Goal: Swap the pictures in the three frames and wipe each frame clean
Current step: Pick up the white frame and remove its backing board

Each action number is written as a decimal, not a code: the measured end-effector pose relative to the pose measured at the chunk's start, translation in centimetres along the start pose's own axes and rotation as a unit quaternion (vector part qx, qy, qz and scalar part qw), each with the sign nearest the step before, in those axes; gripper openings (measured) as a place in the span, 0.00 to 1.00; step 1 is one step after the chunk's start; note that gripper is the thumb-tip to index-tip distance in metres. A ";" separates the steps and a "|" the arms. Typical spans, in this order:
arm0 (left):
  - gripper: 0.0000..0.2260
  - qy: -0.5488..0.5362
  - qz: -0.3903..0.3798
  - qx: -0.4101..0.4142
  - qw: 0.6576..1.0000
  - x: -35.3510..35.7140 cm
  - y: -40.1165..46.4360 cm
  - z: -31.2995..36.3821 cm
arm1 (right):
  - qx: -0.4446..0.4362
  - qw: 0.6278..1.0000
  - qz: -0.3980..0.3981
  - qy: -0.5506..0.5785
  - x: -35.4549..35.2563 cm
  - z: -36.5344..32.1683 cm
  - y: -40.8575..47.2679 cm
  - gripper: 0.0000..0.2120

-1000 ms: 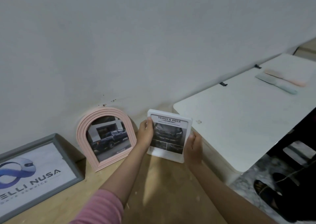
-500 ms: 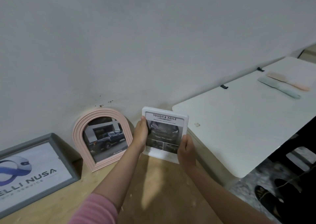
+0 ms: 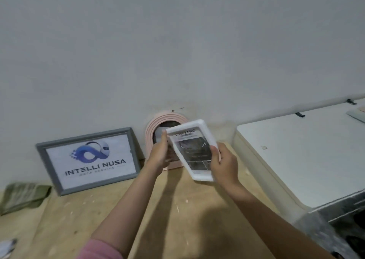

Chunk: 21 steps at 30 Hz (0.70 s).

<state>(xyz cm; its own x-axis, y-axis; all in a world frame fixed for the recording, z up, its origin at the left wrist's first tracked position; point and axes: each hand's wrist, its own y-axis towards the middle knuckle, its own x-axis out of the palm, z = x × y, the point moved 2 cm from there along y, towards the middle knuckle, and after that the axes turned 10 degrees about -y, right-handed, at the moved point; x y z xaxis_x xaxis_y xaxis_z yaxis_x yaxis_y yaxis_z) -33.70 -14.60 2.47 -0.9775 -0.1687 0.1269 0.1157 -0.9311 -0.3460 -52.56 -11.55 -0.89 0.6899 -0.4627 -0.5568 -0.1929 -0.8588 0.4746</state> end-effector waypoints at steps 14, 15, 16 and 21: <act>0.07 -0.111 0.106 -0.078 0.985 -18.9 -10.8 -3.1 | -0.255 0.951 -0.153 -0.089 6.0 -10.0 -12.3 0.16; 0.07 -0.113 0.105 -0.077 0.985 -20.0 -11.3 -3.8 | -0.201 0.962 -0.164 -0.089 6.1 -9.7 -12.4 0.18; 0.07 -0.119 0.104 -0.076 0.984 -20.9 -11.5 -4.5 | -0.138 0.973 -0.162 -0.087 6.1 -9.4 -12.2 0.19; 0.08 -0.154 0.095 -0.080 0.980 -23.3 -12.3 -7.7 | 0.274 0.937 -0.210 0.059 8.1 -7.9 -9.6 0.10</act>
<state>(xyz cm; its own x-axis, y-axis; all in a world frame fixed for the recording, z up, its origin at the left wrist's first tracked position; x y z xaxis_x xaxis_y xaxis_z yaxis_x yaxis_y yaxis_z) -13.73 3.26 -3.41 -0.8377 -0.4477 0.3126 0.2383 -0.8148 -0.5285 -39.64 -5.32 -4.52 0.8508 -0.0597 -0.5220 -0.1949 -0.9585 -0.2080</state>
